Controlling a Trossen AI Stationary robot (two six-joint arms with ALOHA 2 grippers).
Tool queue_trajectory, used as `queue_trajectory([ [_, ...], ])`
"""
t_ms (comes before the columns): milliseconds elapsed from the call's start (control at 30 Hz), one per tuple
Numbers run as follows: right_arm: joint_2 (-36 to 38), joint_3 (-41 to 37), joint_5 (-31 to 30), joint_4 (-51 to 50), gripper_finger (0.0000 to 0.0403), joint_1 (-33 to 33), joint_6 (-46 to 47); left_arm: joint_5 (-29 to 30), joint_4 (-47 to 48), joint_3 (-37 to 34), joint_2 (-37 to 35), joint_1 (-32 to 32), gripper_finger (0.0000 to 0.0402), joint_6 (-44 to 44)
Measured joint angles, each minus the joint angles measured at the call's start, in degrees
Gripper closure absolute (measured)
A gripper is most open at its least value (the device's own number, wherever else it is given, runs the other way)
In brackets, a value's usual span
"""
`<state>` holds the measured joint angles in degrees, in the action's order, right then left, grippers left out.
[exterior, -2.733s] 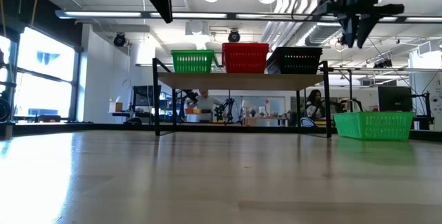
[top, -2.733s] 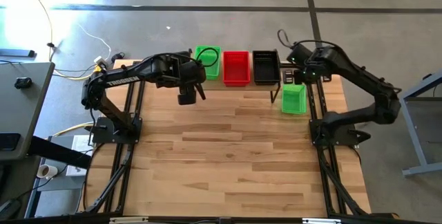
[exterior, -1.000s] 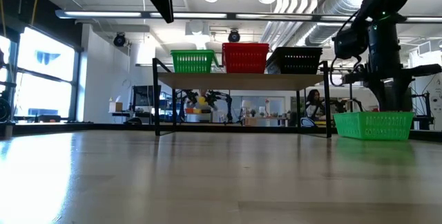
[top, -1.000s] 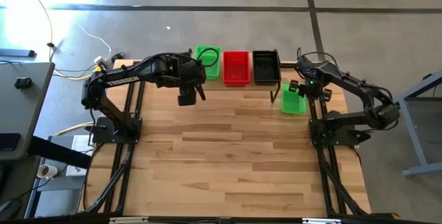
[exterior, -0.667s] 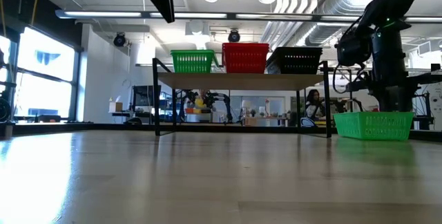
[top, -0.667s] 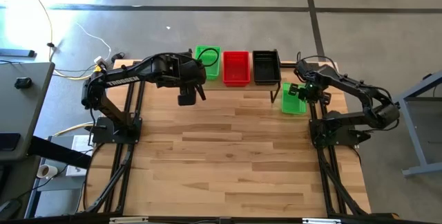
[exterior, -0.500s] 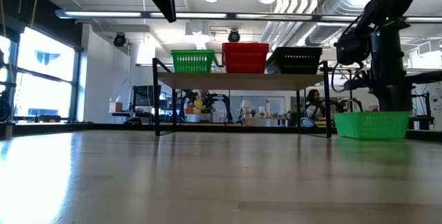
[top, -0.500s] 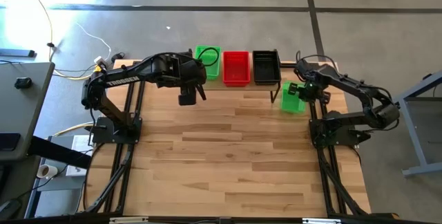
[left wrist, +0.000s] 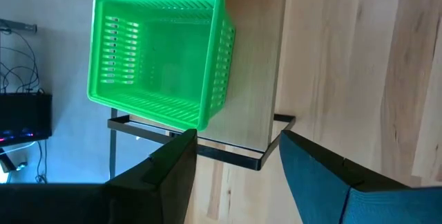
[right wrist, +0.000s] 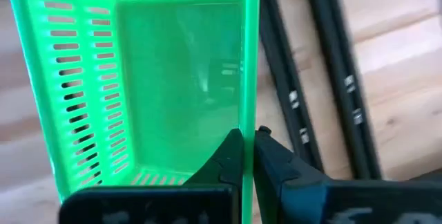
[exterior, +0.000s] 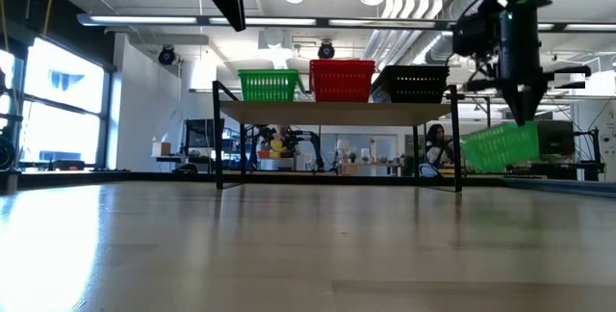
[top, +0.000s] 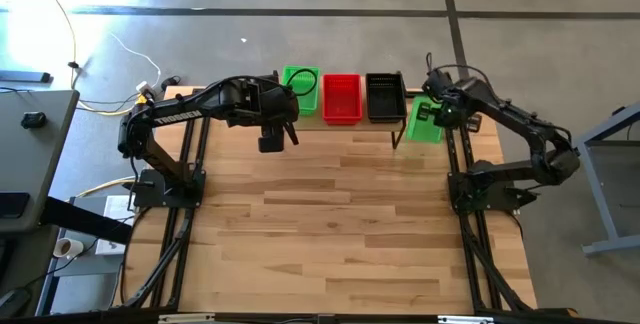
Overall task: Stack baskets on shelf by color
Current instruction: Stack the green bin on top of the stacked green bins on the shelf
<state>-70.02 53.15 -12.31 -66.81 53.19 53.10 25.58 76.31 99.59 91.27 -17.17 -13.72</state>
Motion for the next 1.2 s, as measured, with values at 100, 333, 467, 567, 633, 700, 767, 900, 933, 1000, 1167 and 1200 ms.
queue_trajectory([
  [100,0.00,5.11,-3.89,-4.40,0.0401,-0.38,0.62,0.00,0.00,0.00,-0.01,0.00,0.0204,0.00],
  [333,0.05,17.91,-11.93,-10.53,0.0402,0.28,0.89,0.02,0.00,0.00,0.01,0.00,0.0204,0.02],
  [467,0.05,25.24,-14.49,-10.53,0.0402,0.33,0.52,0.04,0.01,0.00,-0.01,0.04,0.0204,0.02],
  [567,0.05,30.26,-15.28,-10.43,0.0402,-0.25,-0.34,0.07,-0.13,0.00,0.01,0.21,0.0204,0.02],
  [633,0.05,33.33,-15.84,-10.04,0.0402,-1.21,-0.90,0.15,-1.06,0.00,0.01,0.61,0.0204,0.02],
  [700,0.05,36.04,-16.39,-9.87,0.0402,-2.70,-1.55,0.15,-2.95,0.00,0.01,1.29,0.0204,0.03],
  [767,0.05,38.39,-17.09,-9.29,0.0402,-4.78,-1.70,0.15,-5.23,0.00,0.01,2.10,0.0204,0.01],
  [900,0.05,41.45,-18.21,-8.30,0.0402,-10.15,-1.70,0.15,-9.75,0.00,0.01,4.22,0.0204,-2.14],
  [933,0.05,41.86,-18.45,-8.17,0.0403,-11.70,-1.70,0.15,-10.64,0.00,0.01,4.94,0.0204,-2.82],
  [1000,0.05,42.20,-18.96,-8.15,0.0403,-14.90,-1.29,0.21,-12.28,0.00,0.01,6.41,0.0204,-4.01],
  [1167,-0.09,42.16,-19.63,-7.67,0.0403,-22.90,-0.44,0.49,-15.02,0.00,0.01,10.39,0.0204,-6.20],
  [1200,-0.11,41.89,-19.63,-6.95,0.0403,-24.64,-0.39,0.55,-15.19,0.00,0.01,11.20,0.0204,-6.55],
])
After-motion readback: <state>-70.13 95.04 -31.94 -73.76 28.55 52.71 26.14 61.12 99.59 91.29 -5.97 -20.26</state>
